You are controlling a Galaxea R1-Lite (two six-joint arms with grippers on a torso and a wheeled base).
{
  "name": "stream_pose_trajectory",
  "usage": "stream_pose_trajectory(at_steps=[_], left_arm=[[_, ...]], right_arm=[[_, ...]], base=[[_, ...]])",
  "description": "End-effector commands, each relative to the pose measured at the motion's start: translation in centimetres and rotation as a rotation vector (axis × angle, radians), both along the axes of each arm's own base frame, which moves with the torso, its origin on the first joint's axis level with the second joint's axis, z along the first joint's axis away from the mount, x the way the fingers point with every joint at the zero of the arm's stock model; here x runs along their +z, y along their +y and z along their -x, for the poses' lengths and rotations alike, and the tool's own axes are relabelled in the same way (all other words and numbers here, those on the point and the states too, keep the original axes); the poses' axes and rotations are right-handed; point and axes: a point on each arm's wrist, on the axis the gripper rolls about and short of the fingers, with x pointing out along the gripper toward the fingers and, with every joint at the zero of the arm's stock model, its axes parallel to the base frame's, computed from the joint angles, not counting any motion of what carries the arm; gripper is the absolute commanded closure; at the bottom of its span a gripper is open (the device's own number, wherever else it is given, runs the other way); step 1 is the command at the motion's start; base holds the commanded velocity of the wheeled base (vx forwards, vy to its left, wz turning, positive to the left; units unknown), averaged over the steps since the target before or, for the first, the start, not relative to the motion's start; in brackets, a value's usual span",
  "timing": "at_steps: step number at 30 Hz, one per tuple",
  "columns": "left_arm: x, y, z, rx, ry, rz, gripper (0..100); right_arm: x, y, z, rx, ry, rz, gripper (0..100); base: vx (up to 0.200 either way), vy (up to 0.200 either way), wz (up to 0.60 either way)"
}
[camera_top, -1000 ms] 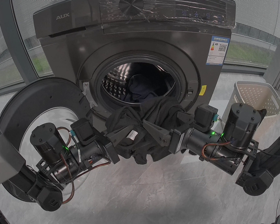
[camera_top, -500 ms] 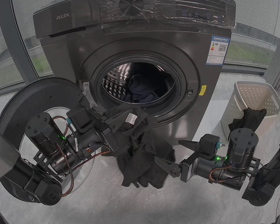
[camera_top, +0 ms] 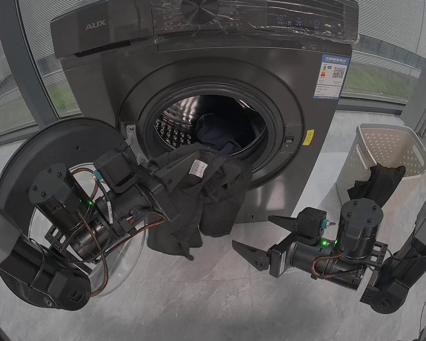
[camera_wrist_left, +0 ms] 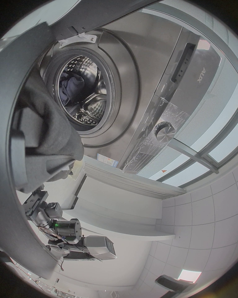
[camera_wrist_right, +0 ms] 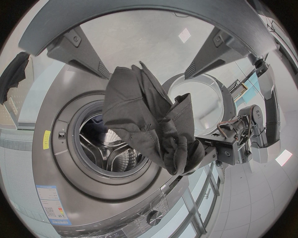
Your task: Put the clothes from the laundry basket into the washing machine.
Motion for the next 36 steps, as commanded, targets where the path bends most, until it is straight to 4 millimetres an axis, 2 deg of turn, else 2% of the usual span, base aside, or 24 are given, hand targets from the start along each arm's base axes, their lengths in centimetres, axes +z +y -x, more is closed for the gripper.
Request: stream_pose_trajectory(at_steps=[1, 8, 14, 19, 26, 30, 31, 36], left_arm=[[0.3, 0.0, 0.2, -0.002, -0.010, 0.005, 100], [0.3, 0.0, 0.1, -0.002, -0.009, 0.004, 100], [0.3, -0.1, 0.2, -0.008, -0.011, 0.005, 100], [0.3, -0.2, 0.3, -0.012, -0.009, 0.004, 100], [0.2, -0.3, 0.5, -0.019, -0.008, 0.003, 100], [0.2, -0.4, 0.6, -0.020, -0.011, 0.005, 100], [0.2, -0.4, 0.6, -0.021, -0.009, 0.006, 100], [0.1, -0.3, 0.6, -0.020, -0.007, 0.002, 100]], right_arm=[[-0.2, -0.1, -1.1, -0.026, -0.007, 0.002, 0], [0.7, -1.1, -3.4, -0.092, -0.056, -0.015, 0], [0.8, -1.2, -3.6, -0.096, -0.059, -0.013, 0], [1.2, -0.4, -4.1, -0.087, -0.081, -0.031, 0], [1.2, 2.1, -4.9, -0.006, -0.125, -0.048, 0], [0.9, 3.0, -6.4, -0.008, -0.146, -0.061, 0], [0.9, 3.1, -6.6, -0.011, -0.153, -0.065, 100], [1.2, 3.2, -7.0, -0.005, -0.178, -0.083, 100]], base=[[0.000, 0.000, 0.00], [0.000, 0.000, 0.00], [0.000, 0.000, 0.00], [0.000, 0.000, 0.00], [0.000, 0.000, 0.00], [0.000, 0.000, 0.00], [0.000, 0.000, 0.00], [0.000, 0.000, 0.00]])
